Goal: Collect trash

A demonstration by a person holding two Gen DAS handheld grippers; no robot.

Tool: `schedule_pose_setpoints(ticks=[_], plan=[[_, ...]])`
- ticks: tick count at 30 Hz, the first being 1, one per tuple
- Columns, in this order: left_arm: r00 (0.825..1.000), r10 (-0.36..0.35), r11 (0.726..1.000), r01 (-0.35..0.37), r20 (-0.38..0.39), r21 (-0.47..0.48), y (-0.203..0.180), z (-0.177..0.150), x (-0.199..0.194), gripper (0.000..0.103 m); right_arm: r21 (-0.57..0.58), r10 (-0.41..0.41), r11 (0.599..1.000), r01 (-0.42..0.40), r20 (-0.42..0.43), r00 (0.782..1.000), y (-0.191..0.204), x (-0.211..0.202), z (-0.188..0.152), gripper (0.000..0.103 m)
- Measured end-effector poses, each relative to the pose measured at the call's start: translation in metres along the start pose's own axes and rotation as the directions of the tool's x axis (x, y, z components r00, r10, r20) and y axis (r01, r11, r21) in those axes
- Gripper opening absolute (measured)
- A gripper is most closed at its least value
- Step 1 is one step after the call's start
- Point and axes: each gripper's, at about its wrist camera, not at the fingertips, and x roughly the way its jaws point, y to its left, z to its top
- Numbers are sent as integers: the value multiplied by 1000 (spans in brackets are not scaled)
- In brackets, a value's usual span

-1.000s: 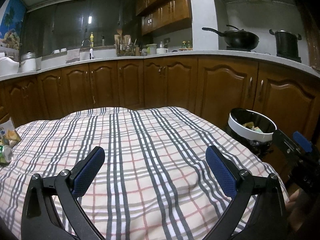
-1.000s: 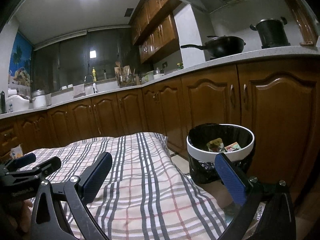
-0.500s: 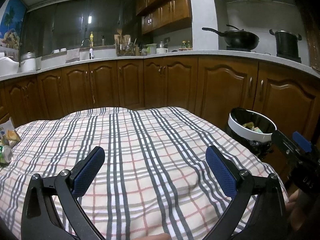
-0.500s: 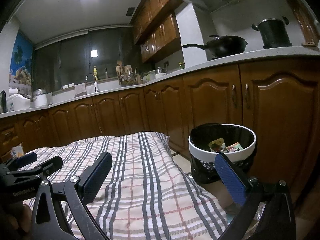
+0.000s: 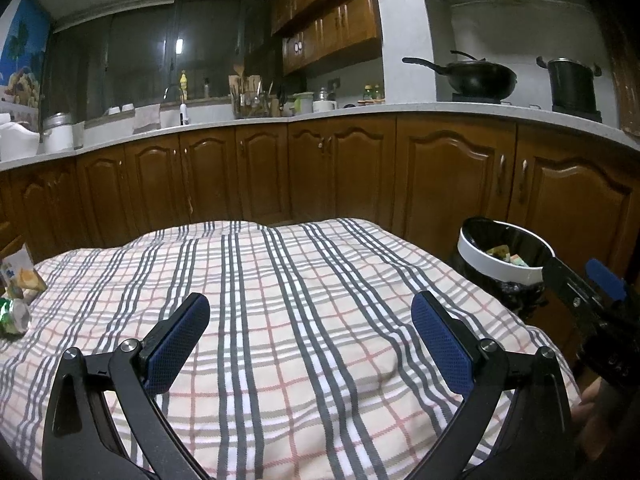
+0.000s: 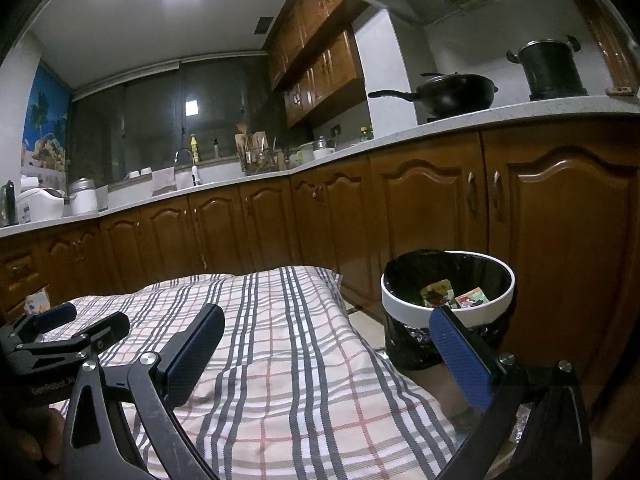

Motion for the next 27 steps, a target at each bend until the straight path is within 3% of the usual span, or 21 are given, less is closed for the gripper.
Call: schedule_pose_setpoints(ticks=[27], plan=[[1000, -18, 1000, 18, -11, -9, 3, -1, 1, 103, 1, -2, 1000, 2, 0, 1000, 2, -2, 0, 103]])
